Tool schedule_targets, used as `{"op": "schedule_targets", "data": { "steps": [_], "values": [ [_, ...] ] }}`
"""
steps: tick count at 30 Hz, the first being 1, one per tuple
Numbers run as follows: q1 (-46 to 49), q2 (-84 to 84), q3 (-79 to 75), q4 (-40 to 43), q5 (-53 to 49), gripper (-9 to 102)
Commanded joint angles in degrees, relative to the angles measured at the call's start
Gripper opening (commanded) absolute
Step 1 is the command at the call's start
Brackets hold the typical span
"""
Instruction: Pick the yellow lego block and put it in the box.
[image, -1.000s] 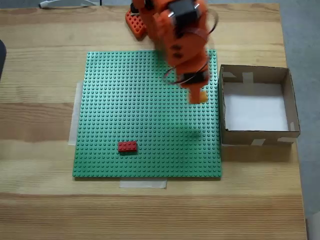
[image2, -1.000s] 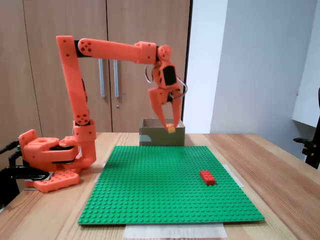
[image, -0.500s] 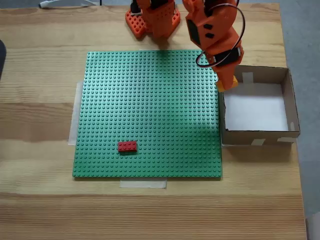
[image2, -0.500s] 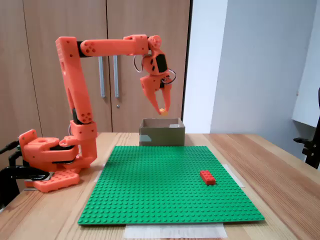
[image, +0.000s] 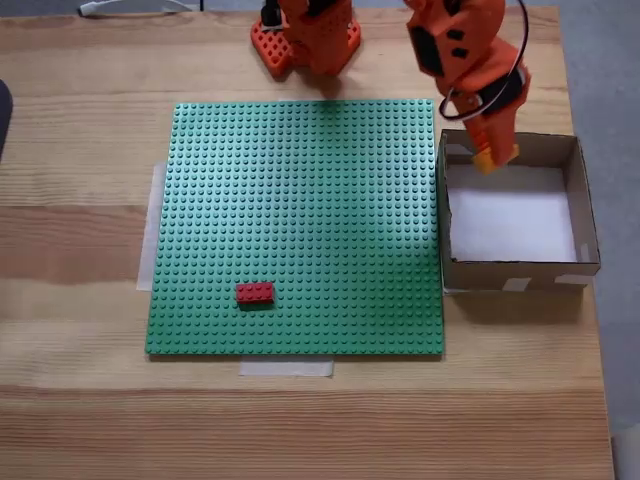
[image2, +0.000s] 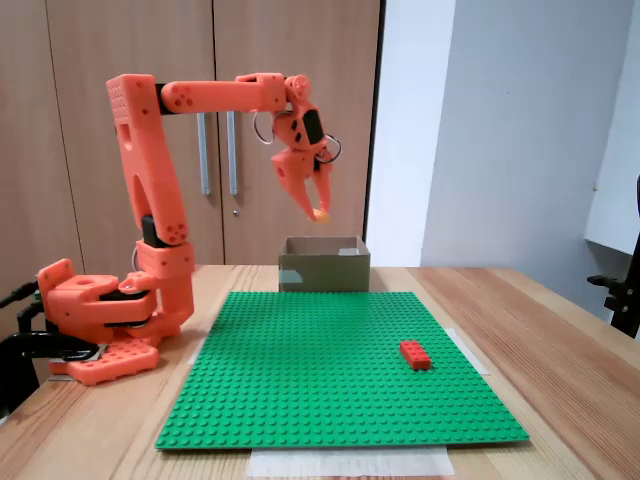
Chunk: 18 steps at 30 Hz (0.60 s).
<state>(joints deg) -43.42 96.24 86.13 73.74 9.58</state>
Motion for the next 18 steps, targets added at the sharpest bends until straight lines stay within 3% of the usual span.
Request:
{"op": "schedule_targets", "data": {
  "steps": [1,18],
  "values": [
    [-0.8,-0.3,-1.1,-0.8,-0.4,7],
    [-4.0,-20.3,-17.0,0.4,0.2,7]
  ]
}}
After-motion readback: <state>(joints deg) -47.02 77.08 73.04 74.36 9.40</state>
